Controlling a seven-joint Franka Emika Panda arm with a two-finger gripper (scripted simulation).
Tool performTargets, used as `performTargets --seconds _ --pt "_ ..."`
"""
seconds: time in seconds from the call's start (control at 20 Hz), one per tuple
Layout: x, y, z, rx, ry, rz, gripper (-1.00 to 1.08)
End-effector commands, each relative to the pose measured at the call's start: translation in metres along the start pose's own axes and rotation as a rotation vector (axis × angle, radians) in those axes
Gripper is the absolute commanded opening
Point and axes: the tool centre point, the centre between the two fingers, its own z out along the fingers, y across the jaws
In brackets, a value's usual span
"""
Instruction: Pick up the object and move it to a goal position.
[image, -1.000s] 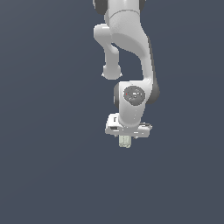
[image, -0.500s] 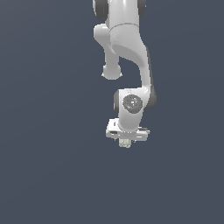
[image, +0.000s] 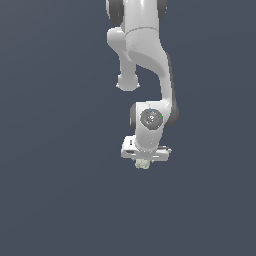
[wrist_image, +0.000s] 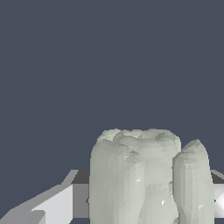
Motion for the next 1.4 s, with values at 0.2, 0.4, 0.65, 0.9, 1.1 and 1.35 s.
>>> performTargets --seconds 0.2,0.4,0.65,0.9,1.1,1.35 --pt "-0.001 0.001 -0.002 0.000 0.000 0.000 -1.00" --pt "-0.004 0.007 -0.010 0.000 0.000 0.000 -1.00" --pt "-0.011 0.020 -0.029 0.000 0.000 0.000 -1.00" --pt "-0.023 0.040 -0.059 0.001 0.000 0.000 -1.00" --pt "-0.035 0.063 -0.091 0.001 0.000 0.000 -1.00" --pt "-0.052 0.093 -0.136 0.001 0.000 0.000 -1.00"
